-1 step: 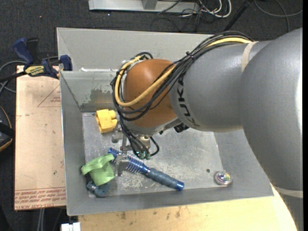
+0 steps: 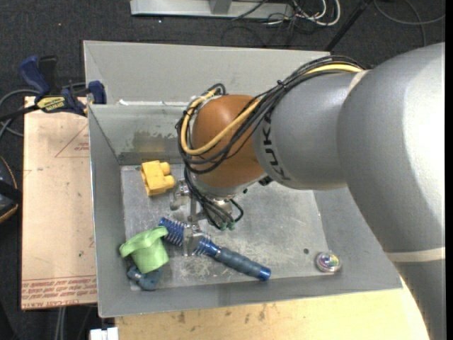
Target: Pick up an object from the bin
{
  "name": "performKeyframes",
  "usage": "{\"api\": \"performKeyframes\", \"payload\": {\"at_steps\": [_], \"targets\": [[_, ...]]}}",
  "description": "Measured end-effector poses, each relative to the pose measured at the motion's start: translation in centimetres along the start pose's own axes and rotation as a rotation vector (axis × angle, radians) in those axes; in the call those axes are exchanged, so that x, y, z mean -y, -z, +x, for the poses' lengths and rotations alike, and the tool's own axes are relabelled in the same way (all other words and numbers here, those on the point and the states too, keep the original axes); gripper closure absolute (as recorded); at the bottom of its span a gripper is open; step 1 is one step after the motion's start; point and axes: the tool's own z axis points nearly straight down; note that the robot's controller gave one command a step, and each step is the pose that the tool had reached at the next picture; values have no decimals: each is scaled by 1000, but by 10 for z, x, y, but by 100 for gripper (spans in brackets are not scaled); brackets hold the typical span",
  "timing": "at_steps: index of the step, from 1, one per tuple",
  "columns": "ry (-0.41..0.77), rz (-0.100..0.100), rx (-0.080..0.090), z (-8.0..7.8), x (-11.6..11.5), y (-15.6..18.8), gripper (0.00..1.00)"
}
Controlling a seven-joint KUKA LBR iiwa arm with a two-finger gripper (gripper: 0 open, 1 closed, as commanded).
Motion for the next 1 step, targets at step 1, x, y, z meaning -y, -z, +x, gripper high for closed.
{"api": "performKeyframes", "payload": {"at_steps": [1], "targets": [[1,-2,2,-1,-2,2,100]]}}
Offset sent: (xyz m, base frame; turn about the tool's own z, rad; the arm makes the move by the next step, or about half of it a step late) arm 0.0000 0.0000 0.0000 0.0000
